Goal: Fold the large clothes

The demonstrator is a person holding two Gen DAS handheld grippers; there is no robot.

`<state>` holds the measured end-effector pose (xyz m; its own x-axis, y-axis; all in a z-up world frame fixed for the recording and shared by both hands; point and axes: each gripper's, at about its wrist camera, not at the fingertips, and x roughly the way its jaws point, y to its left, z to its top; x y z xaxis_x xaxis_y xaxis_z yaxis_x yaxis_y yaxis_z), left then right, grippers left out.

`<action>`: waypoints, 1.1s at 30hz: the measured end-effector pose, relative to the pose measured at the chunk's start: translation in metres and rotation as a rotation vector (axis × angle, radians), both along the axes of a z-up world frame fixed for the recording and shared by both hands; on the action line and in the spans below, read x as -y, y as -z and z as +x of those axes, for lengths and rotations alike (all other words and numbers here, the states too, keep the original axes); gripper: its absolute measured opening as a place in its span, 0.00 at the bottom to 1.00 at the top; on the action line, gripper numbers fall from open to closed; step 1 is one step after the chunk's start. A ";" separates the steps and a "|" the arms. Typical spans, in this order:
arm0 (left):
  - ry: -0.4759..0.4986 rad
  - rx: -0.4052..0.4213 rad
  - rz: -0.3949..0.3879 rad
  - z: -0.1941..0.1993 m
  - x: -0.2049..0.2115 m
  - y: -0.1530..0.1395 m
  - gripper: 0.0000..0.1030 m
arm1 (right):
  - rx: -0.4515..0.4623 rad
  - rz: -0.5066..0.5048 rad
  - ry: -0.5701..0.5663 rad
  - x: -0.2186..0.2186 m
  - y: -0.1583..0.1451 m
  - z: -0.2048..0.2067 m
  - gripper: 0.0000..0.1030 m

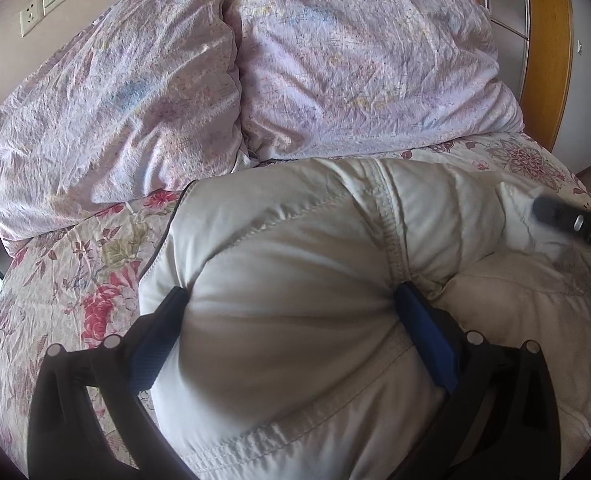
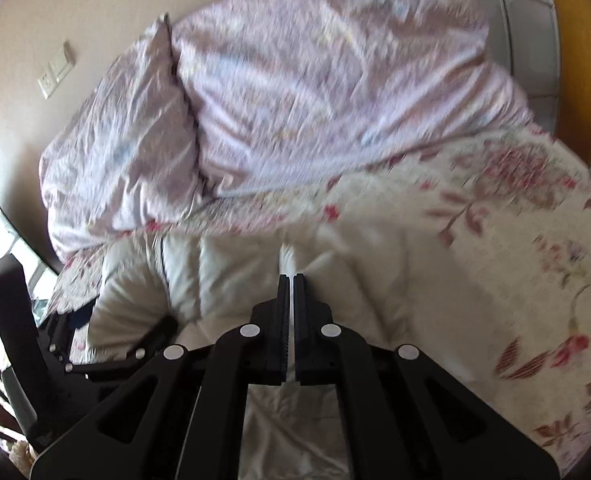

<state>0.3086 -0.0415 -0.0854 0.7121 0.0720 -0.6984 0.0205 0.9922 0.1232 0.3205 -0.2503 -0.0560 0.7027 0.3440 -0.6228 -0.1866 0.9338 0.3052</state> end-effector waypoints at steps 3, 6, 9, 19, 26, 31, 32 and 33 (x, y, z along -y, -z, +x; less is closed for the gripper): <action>0.001 0.004 -0.010 -0.001 -0.001 -0.001 0.98 | -0.018 -0.030 0.026 0.006 0.001 0.011 0.00; 0.002 0.013 -0.018 -0.002 -0.002 -0.002 0.98 | -0.069 -0.055 0.056 0.009 0.026 0.021 0.00; 0.002 0.025 -0.016 -0.004 0.001 -0.004 0.98 | -0.052 -0.043 0.070 0.011 0.037 0.019 0.00; 0.001 0.035 -0.006 -0.005 0.005 -0.005 0.98 | -0.058 -0.020 0.076 0.013 0.048 0.020 0.00; -0.001 0.040 -0.013 -0.006 0.003 -0.004 0.98 | -0.072 -0.014 0.069 0.013 0.050 0.021 0.00; -0.001 0.043 -0.014 -0.006 0.002 -0.004 0.98 | -0.071 -0.014 0.070 0.012 0.050 0.022 0.00; -0.001 0.043 -0.014 -0.006 0.002 -0.004 0.98 | -0.071 -0.014 0.070 0.012 0.050 0.022 0.00; 0.000 0.042 -0.014 -0.005 0.002 -0.004 0.98 | -0.071 -0.014 0.070 0.012 0.050 0.022 0.00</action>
<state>0.3032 -0.0439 -0.0814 0.7409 0.0628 -0.6686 0.0151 0.9938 0.1101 0.3423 -0.2627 -0.1058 0.6785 0.2866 -0.6764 -0.0996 0.9481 0.3019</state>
